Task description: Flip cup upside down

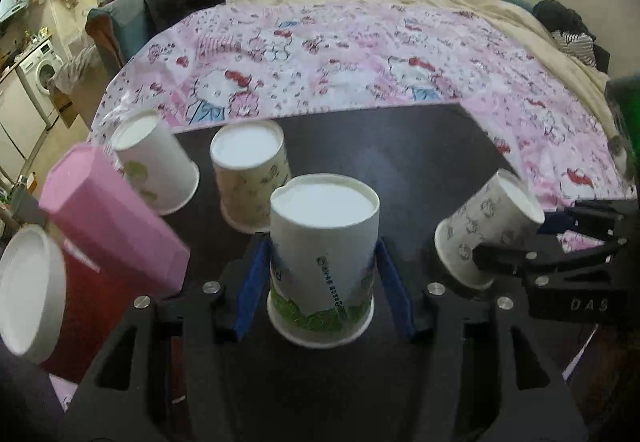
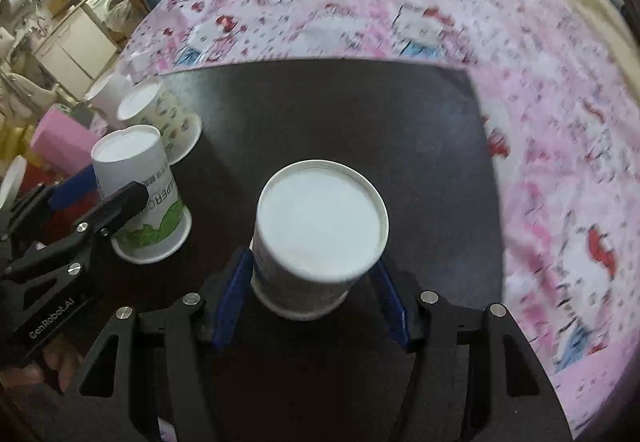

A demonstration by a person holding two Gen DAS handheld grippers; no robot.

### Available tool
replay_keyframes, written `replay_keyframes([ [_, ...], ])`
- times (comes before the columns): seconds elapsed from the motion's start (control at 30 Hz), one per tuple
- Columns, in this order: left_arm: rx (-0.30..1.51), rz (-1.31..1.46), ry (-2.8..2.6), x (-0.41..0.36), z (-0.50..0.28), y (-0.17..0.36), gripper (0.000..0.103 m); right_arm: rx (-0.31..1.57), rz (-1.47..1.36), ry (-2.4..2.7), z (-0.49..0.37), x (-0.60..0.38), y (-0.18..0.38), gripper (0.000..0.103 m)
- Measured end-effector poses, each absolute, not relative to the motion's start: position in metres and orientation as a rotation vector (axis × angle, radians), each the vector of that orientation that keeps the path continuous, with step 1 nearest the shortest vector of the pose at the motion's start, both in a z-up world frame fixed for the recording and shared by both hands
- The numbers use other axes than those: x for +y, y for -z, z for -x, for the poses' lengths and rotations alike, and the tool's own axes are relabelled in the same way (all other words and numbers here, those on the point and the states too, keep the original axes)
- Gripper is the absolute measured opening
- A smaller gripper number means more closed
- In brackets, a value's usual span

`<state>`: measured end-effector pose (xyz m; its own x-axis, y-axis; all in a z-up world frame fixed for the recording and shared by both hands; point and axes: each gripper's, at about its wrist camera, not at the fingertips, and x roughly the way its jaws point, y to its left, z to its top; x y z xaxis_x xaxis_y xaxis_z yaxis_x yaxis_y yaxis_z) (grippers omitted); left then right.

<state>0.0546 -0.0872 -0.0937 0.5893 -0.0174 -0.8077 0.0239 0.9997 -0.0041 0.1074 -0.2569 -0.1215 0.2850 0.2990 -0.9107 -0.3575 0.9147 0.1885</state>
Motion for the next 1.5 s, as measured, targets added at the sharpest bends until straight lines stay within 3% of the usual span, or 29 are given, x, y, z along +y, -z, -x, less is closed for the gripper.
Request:
replay_keyframes([
  [0.23, 1.041, 0.044, 0.046, -0.081, -0.047, 0.109, 0.056, 1.228, 0.069, -0.49, -0.097, -0.238, 0.127, 0.062],
  [0.37, 1.061, 0.065, 0.085, -0.081, -0.041, 0.107, 0.075, 1.246, 0.073, -0.499, -0.092, -0.234, 0.129, 0.063],
  [0.43, 1.048, 0.047, 0.076, -0.082, -0.036, 0.101, 0.08, 1.243, 0.057, -0.503, -0.09, -0.236, 0.126, 0.068],
  [0.67, 0.962, 0.024, 0.04, -0.077, 0.001, 0.059, 0.08, 1.187, -0.011, -0.506, -0.08, -0.248, 0.098, 0.099],
  [0.8, 0.827, -0.01, 0.015, -0.067, 0.032, 0.026, 0.081, 1.077, -0.082, -0.491, -0.064, -0.259, 0.065, 0.103],
  [0.87, 0.771, 0.012, -0.016, -0.052, 0.047, 0.013, 0.091, 1.029, -0.122, -0.464, -0.053, -0.267, 0.051, 0.103],
  [1.0, 0.719, 0.052, -0.08, -0.024, 0.063, 0.001, 0.093, 0.911, -0.124, -0.404, -0.027, -0.27, 0.027, 0.103],
  [1.13, 0.702, 0.089, -0.134, 0.002, 0.075, -0.001, 0.102, 0.83, -0.118, -0.376, -0.002, -0.262, 0.011, 0.103],
  [1.5, 0.648, 0.09, -0.16, 0.017, 0.108, 0.005, 0.103, 0.681, 0.015, -0.297, 0.059, -0.212, 0.014, 0.103],
])
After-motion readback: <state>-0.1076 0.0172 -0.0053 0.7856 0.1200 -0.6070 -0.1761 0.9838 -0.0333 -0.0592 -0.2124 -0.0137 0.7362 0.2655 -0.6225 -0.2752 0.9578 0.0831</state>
